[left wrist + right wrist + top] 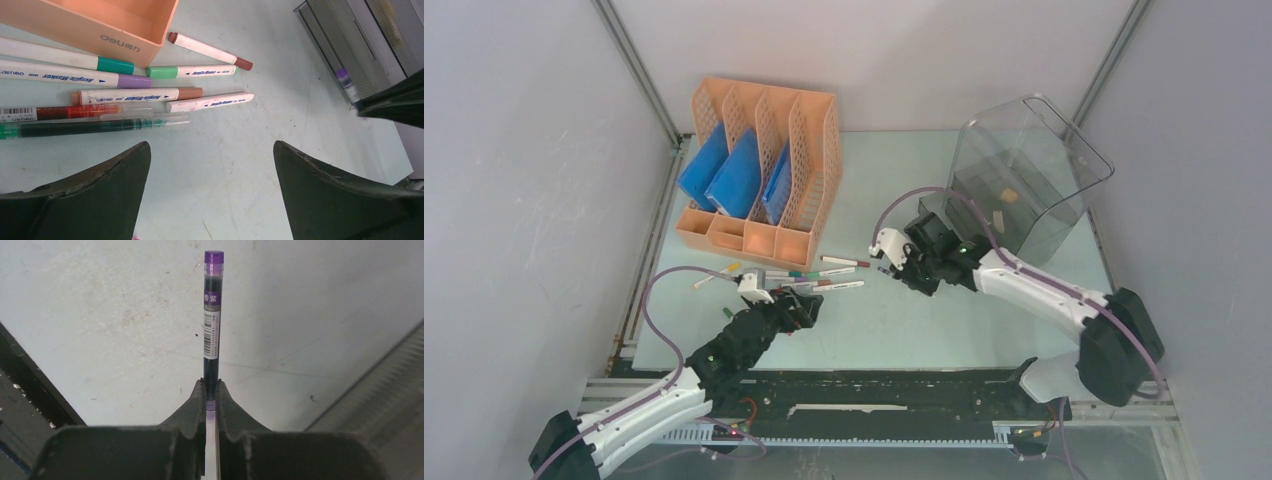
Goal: Organize the desk
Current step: Place the stationery in the drawer.
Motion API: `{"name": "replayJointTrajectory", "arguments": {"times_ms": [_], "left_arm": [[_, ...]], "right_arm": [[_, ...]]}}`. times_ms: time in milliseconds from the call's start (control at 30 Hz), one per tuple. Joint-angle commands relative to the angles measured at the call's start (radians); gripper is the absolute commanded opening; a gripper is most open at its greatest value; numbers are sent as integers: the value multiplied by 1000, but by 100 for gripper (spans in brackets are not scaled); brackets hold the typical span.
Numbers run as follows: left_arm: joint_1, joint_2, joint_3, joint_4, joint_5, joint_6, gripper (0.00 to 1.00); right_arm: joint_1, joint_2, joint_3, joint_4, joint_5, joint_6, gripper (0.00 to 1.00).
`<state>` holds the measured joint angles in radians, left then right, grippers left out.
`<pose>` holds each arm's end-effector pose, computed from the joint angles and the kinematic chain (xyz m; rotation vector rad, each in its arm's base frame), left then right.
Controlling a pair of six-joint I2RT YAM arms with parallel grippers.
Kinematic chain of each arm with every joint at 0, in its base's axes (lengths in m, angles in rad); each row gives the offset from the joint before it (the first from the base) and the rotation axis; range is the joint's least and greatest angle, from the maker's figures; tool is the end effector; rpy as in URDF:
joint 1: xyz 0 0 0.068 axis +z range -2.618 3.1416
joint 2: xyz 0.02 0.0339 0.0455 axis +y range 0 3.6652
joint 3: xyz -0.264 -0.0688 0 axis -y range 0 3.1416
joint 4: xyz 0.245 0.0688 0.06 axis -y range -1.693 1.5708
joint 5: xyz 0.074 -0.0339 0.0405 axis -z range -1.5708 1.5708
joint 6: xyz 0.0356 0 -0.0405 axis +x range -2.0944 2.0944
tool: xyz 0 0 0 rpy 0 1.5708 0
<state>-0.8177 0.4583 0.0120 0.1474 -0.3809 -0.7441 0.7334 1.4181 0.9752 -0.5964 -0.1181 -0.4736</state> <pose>0.1002 -0.0876 0.1472 -0.1996 1.9014 -0.7245 0.2069 0.1921 0.2294 -1.5211 2.1325 0.2459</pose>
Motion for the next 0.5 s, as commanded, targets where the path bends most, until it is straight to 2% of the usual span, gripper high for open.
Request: {"name": "replayJointTrajectory", "arguments": {"times_ms": [0, 233, 467], "left_arm": [[5, 9, -4, 28, 0, -8, 100], [5, 39, 9, 41, -4, 0, 100], [5, 95, 30, 71, 3, 6, 100]], "right_arm": [[-24, -163, 5, 21, -8, -31, 0], [-131, -347, -51, 71, 37, -28, 0], [-230, -386, -88, 140, 188, -12, 0]]}}
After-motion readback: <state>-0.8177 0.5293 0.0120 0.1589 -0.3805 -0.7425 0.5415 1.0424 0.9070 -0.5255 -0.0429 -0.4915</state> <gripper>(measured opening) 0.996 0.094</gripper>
